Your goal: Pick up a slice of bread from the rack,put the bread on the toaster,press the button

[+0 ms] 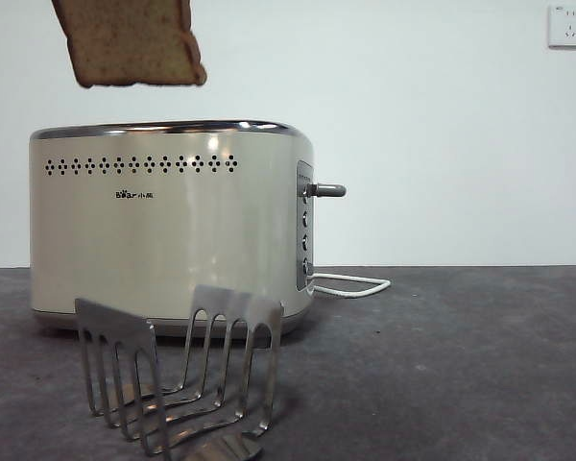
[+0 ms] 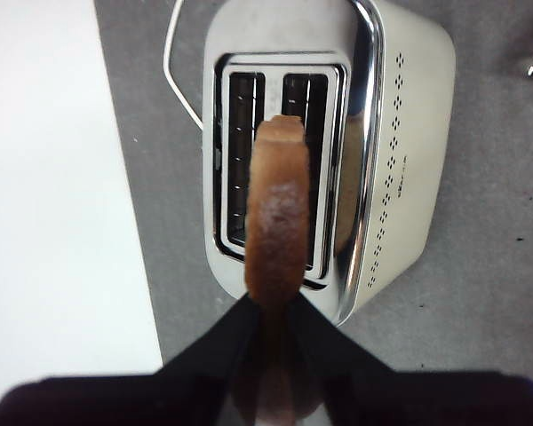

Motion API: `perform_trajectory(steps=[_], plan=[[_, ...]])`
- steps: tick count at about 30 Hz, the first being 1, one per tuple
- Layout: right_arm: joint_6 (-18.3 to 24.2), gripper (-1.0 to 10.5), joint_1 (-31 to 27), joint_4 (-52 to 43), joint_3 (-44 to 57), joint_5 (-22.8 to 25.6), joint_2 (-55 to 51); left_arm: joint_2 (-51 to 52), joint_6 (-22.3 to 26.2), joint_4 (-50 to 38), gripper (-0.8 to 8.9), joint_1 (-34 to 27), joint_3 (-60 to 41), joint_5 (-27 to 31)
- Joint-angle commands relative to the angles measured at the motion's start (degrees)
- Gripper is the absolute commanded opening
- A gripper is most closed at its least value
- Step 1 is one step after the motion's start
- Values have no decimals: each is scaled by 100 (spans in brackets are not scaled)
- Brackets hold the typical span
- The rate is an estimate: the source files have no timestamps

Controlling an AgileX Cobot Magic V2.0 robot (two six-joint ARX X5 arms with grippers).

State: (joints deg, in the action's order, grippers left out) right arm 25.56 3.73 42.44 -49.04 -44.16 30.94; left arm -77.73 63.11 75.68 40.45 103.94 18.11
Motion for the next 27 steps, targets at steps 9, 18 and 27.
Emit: perform_trajectory(steps=[9,18,27], plan=[[68,-3,2,271,-22,-17,153,-400,208,-24,-10,-57,7,-52],[68,-3,2,472,-22,-17,153,-704,197,-31,-9,-57,7,-330],[68,-3,2,568,-22,-17,153,-1029,22,-59,-9,-199,7,-352]])
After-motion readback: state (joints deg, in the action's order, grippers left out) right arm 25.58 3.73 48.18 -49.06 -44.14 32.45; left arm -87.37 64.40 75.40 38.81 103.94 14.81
